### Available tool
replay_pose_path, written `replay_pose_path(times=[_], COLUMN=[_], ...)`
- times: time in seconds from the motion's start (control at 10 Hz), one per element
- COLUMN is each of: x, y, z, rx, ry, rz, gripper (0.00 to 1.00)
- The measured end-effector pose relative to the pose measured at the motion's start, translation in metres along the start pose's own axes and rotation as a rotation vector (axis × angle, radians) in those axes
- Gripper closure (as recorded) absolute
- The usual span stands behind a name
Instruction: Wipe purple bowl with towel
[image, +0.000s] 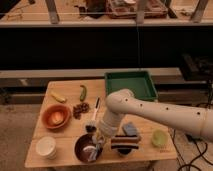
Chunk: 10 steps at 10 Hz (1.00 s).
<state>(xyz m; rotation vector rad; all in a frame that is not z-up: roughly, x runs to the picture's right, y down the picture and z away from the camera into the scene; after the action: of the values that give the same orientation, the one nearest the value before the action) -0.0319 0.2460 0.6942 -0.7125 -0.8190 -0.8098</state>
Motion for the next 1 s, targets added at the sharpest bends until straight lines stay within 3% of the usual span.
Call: replay_pose_path(times=[0.3, 0.5, 0.7, 1.0], x=[-0.027, -0.057, -0.075, -0.085], y=[-0.051, -0.080, -0.085, -0.062], z=[0.013, 0.028, 0.035, 0.038], rx=[0.003, -0.006, -0.007, -0.011], ry=[0.000, -0.021, -0.047, -0.083], rz=[-0.082, -0.156, -0.174, -0.141], gripper=[1.00, 1.00, 1.00, 1.00])
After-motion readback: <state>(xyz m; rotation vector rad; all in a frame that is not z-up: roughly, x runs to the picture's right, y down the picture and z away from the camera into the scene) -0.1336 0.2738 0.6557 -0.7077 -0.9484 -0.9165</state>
